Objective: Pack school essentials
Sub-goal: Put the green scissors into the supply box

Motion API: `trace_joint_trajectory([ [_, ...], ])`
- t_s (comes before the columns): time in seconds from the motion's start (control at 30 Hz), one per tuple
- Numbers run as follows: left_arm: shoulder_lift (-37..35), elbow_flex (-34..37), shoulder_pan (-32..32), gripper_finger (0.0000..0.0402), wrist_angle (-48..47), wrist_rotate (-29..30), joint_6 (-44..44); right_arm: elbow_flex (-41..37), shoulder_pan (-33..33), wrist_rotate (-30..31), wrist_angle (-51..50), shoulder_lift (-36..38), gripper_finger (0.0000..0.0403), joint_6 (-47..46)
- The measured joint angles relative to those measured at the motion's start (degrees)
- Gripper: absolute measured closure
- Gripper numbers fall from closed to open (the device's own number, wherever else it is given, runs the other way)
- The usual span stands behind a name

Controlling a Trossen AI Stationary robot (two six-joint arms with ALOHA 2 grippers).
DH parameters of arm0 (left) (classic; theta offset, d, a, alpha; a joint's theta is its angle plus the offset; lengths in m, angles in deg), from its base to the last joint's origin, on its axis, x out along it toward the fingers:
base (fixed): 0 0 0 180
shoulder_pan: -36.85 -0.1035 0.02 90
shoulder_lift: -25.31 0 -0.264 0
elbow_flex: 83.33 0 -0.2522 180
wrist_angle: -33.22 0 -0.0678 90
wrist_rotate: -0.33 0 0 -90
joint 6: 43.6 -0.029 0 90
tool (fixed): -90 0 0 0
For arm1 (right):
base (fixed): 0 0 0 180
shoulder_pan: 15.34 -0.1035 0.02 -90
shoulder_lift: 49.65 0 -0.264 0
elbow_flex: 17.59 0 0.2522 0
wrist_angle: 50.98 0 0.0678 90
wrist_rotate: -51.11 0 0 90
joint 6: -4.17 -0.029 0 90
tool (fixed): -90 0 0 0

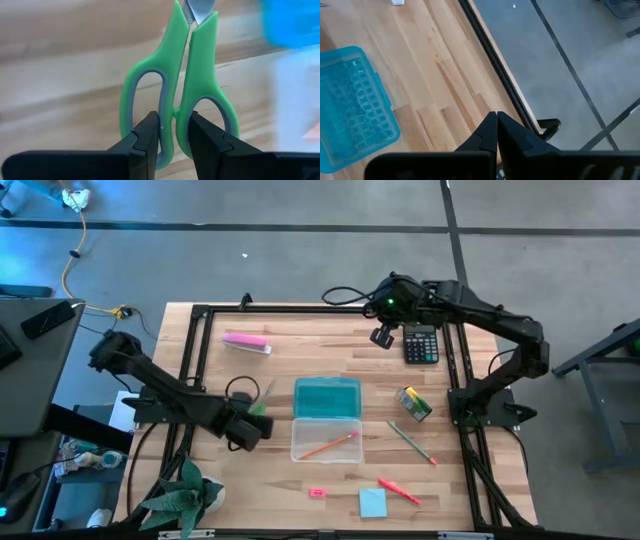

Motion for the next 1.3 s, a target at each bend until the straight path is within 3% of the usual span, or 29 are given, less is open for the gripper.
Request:
trace_joint_trajectory([
  [0.2, -2.5, -5.8, -3.8, 0.0321, 0.8, 7.6, -18.1, 0.0, 1.3, 0.3, -0.2, 1.3, 0.0403, -3.0],
  [0.43, -0.9, -12.9, -11.7, 0.0321, 3.7, 6.8, -44.2, 0.0, 3.5, 0.4, -0.4, 4.3, 0.0403, -7.5],
  [0.67, 2.7, -15.6, -18.4, 0.0321, 12.4, -1.8, -65.6, 0.0, 5.5, 0.5, -0.5, 6.7, 0.0403, -10.8],
  [0.87, 7.5, -17.9, -20.1, 0.0321, 16.0, -7.9, -80.6, 0.0, 6.8, 0.6, -2.7, 7.1, 0.0403, -13.9],
  [1.07, 12.0, -18.5, -19.9, 0.0321, 19.3, -13.6, -91.8, 0.0, 7.1, 0.6, -3.1, 7.0, 0.0403, -15.6],
  [1.3, 16.7, -18.5, -19.5, 0.0321, 20.0, -20.1, -97.7, 0.0, 7.1, 0.4, -3.2, 7.0, 0.0403, -16.9],
])
